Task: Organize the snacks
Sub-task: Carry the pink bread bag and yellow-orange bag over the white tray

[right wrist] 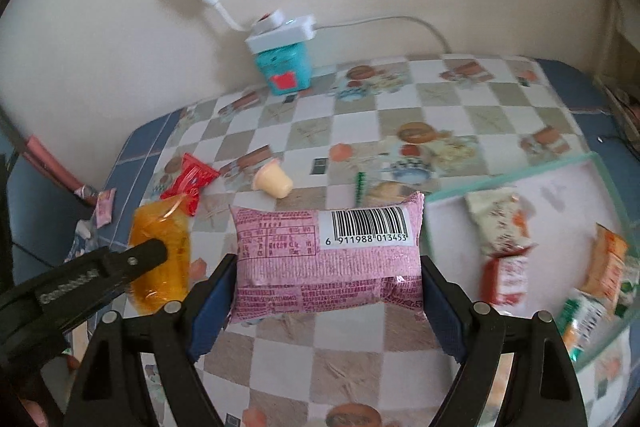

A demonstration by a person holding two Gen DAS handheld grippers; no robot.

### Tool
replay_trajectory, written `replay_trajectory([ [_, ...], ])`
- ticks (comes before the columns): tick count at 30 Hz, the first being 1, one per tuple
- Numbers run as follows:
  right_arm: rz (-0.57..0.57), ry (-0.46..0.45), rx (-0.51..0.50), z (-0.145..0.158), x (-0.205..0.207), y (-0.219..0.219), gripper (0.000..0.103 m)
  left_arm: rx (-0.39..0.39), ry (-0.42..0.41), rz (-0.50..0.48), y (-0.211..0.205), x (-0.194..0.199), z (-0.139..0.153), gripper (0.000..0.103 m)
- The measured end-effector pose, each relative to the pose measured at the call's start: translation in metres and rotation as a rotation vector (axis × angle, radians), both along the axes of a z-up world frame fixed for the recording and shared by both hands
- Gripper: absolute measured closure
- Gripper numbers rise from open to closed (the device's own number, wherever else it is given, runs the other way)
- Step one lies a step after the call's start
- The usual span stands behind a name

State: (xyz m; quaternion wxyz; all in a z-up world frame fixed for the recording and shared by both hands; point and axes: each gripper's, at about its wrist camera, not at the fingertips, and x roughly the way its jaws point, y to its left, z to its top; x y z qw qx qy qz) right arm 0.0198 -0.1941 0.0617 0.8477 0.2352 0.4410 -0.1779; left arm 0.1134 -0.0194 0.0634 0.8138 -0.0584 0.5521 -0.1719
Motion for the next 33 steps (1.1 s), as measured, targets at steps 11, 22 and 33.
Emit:
replay_trajectory([
  [11, -0.152, -0.017, -0.018, 0.017, -0.053, -0.061, 0.016, 0.002, -0.054, -0.071, -0.053, -0.039, 0.027, 0.061],
  [22, -0.316, 0.008, -0.081, 0.025, -0.096, -0.124, 0.016, 0.015, -0.083, -0.187, -0.117, -0.063, 0.034, 0.061],
  [33, -0.402, 0.033, -0.093, 0.017, -0.121, -0.164, 0.016, -0.001, -0.102, -0.313, -0.178, -0.091, 0.03, 0.061],
])
